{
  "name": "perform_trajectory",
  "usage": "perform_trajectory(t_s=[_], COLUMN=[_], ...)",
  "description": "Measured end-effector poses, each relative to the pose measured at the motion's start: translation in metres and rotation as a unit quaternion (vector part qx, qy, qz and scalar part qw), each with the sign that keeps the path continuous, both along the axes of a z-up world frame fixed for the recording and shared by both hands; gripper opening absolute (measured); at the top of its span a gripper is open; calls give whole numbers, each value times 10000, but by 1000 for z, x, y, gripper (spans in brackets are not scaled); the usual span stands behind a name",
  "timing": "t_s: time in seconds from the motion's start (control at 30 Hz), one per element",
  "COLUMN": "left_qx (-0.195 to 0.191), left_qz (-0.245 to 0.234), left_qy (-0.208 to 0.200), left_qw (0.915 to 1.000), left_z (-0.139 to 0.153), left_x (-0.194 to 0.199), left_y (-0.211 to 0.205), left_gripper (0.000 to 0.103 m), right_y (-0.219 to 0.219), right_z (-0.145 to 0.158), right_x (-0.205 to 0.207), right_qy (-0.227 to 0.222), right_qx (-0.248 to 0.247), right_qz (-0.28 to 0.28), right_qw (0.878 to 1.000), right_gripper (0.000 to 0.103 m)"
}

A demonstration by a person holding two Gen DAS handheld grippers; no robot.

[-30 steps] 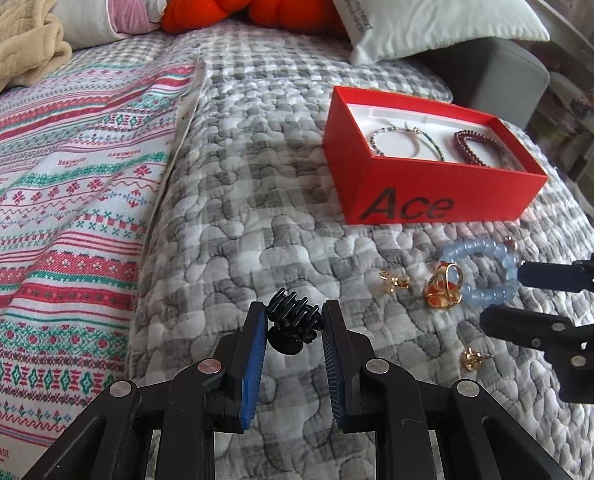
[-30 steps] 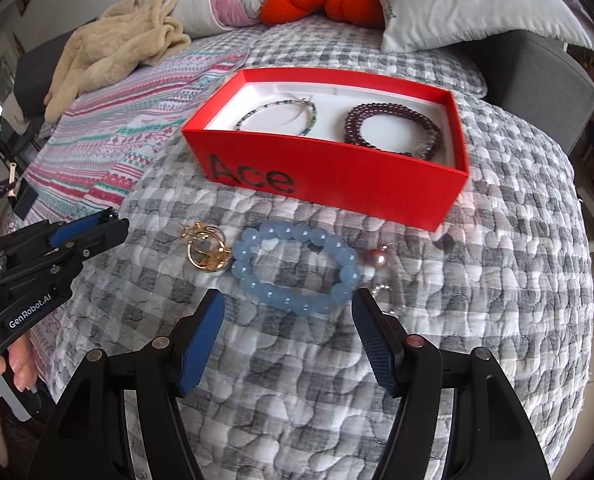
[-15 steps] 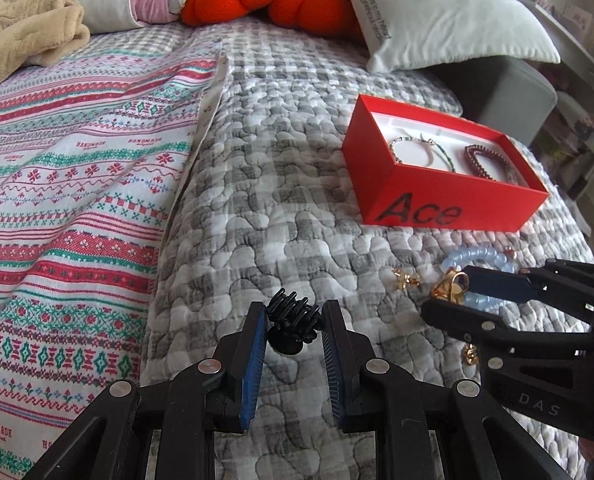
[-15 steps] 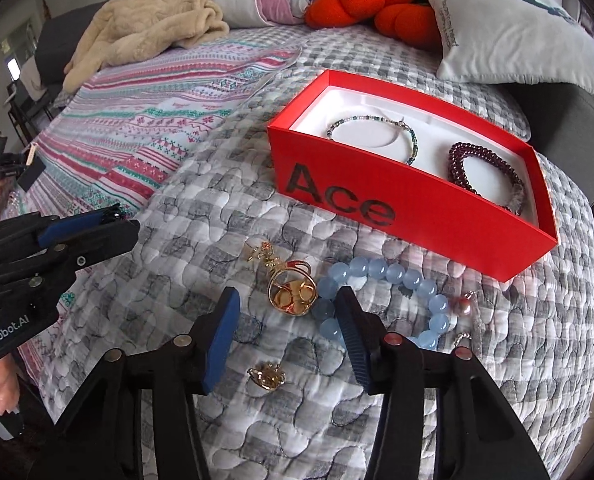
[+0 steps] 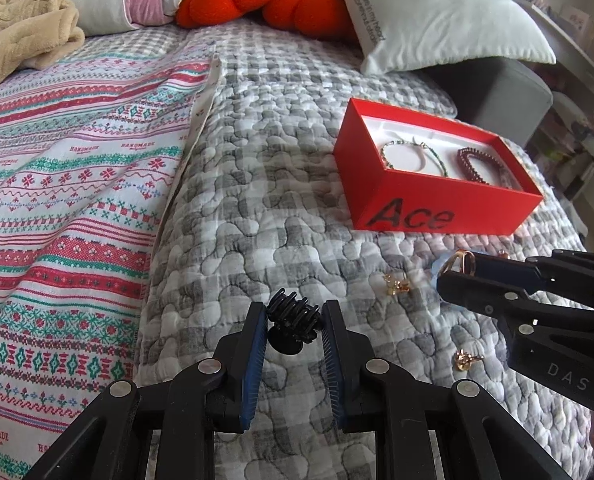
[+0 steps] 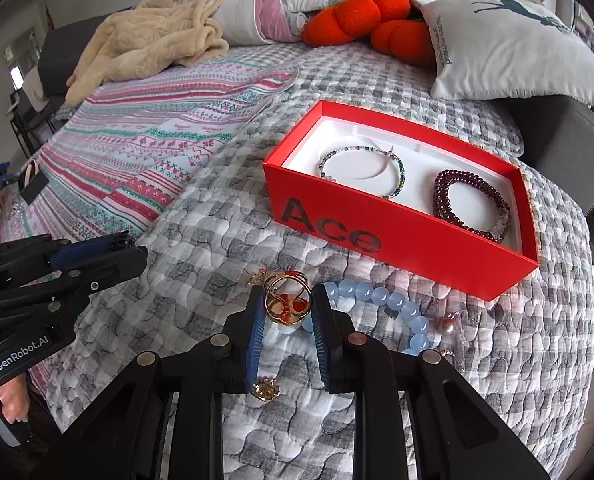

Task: Organize jewelry
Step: 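Grasp the black claw clip with the left tool while the right tool grasps the gold ring, then lower the clip and ring into the red box and open both tools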

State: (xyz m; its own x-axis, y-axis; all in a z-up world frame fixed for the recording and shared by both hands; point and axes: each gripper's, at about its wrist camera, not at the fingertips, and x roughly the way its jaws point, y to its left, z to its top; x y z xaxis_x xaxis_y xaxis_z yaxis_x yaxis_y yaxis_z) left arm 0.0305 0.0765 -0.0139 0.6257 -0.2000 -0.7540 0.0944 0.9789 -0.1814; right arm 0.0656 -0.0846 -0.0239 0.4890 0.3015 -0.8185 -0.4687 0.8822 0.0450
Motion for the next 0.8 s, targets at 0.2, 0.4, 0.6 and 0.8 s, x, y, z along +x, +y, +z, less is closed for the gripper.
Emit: perform_trajectory(t_s=[0.2,0.4,0.6,0.8], left_qx=[-57,-125,-274,-550], left_qz=[-13,-22,-44,-75], left_qy=[-51,-143,-277,-371], left_qw=[10000,9998,9992,9978], left_z=[5,13,25,33], left_x=[4,12,24,40], left_y=[-7,-16,-26,-36], left_gripper=[22,22,22,22], right_y=[-13,-30,-48,-69], right_z=[11,25,40,50], right_x=[0,5,15,31], right_qy=[-42,-107,-216,-313], right_qx=[87,200,354,445], right_qz=[-119,-286,-481,-694], right_qw=[9999,9993,9980,9961], right_gripper=[25,25,25,25])
